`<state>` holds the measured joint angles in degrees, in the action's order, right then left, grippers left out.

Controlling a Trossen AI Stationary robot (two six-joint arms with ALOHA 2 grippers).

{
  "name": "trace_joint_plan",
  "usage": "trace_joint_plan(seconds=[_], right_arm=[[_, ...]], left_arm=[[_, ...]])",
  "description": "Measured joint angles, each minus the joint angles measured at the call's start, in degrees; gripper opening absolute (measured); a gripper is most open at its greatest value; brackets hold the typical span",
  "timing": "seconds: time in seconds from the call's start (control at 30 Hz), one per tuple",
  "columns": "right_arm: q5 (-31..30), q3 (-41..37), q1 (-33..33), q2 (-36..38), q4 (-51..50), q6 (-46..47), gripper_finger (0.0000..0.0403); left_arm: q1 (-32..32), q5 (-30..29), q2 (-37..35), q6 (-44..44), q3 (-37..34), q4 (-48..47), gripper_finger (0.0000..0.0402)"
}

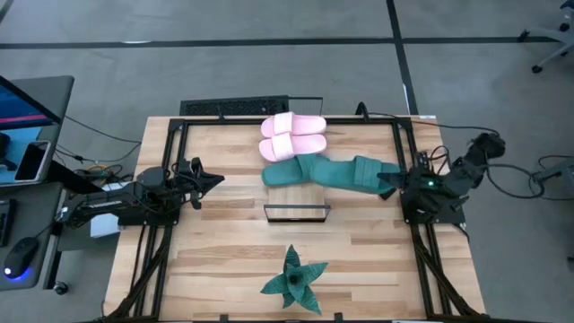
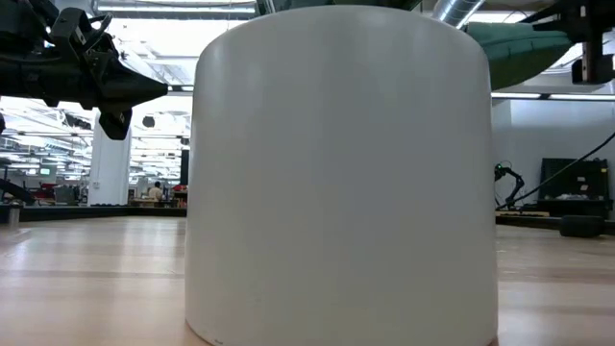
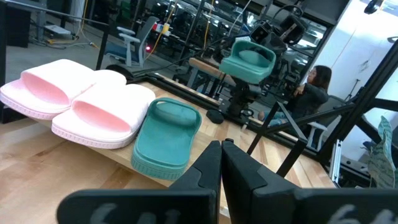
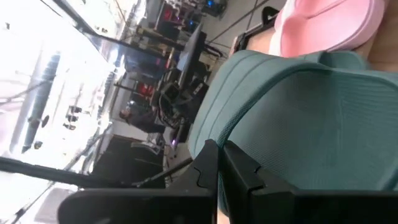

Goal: Pick and place slides into the shelf
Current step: Put the green slipper on the shelf

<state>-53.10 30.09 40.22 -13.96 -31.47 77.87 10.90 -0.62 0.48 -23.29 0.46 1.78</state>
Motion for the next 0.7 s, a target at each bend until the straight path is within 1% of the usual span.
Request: trace_joint_plan(seconds=[0.17, 0.3, 0.53, 0.7], right_arm=[[9.14, 0.00, -8.38, -4.68, 5.75, -3.85, 0.0000], [18.55, 0.00, -16.94, -7.69, 9.83, -7.62, 0.0000], [37.66, 0.00, -34.51, -12.03, 14.15, -12.99, 0.0000], [52.00, -0.02, -46.16, -16.50, 21.51, -16.85, 0.0000]], left_arm=[[0.00, 0.00, 0.02, 0.00, -0.01, 0.02, 0.0000], [0.00, 0.00, 0.02, 0.00, -0.01, 0.00, 0.0000], [0.00, 0.00, 0.02, 0.00, 0.00, 0.02, 0.0000], [0.00, 0.00, 0.02, 0.00, -0.02, 0.01, 0.0000]])
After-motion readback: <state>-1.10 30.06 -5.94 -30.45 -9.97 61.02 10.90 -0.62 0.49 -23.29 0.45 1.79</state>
